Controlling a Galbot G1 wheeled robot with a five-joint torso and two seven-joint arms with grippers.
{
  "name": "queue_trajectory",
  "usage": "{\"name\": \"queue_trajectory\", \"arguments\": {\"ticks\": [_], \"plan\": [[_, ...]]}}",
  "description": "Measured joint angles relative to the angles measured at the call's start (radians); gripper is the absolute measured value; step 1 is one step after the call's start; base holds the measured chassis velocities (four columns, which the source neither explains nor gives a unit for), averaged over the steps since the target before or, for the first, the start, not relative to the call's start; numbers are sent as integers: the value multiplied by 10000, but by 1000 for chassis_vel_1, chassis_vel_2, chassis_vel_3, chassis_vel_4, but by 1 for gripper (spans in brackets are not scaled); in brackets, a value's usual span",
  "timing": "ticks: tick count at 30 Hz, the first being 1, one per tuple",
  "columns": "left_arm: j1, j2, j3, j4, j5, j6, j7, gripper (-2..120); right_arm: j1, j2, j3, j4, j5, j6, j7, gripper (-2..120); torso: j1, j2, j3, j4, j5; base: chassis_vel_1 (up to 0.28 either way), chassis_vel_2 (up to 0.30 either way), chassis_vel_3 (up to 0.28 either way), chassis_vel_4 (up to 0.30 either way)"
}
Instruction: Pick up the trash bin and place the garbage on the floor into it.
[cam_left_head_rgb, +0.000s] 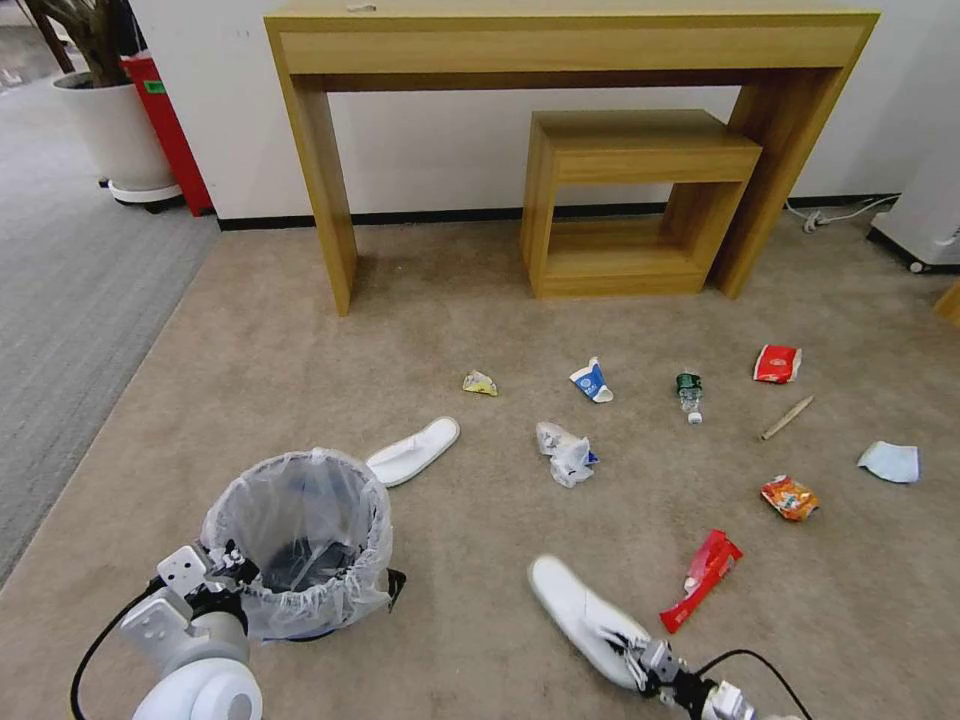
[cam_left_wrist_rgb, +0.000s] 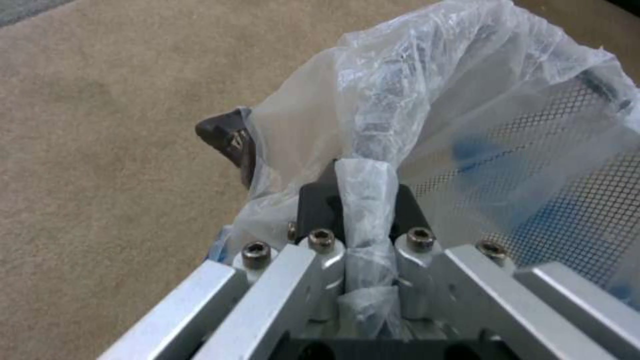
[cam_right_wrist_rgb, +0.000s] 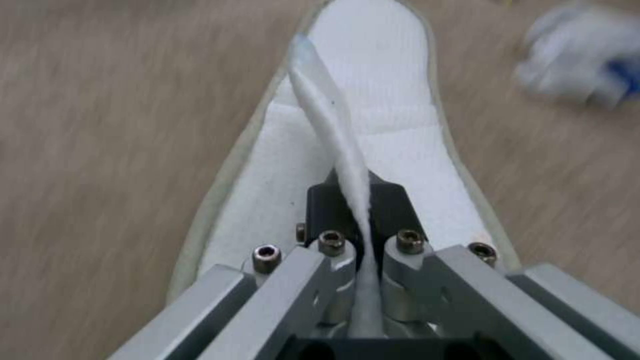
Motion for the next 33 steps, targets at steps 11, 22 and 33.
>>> {"name": "queue_trajectory", "arguments": {"ticks": [11,22,33], "plan": [[143,120,425,-178,137,38,130,3,426,-996,1488,3326,693,-72,-104,0,0,0,0,2,0,0,0,0,0],[247,243,859,-419,272,90,198,3,1922,-1684,988,6579,1239,-626,45,0,0,0,0,1,-1,0,0,0,0],[457,272,1377,-594,676,82,372,3,4782,-1058,-1287,7014,1499,-615,8,0,0,0,0,3,0,0,0,0,0]]}}
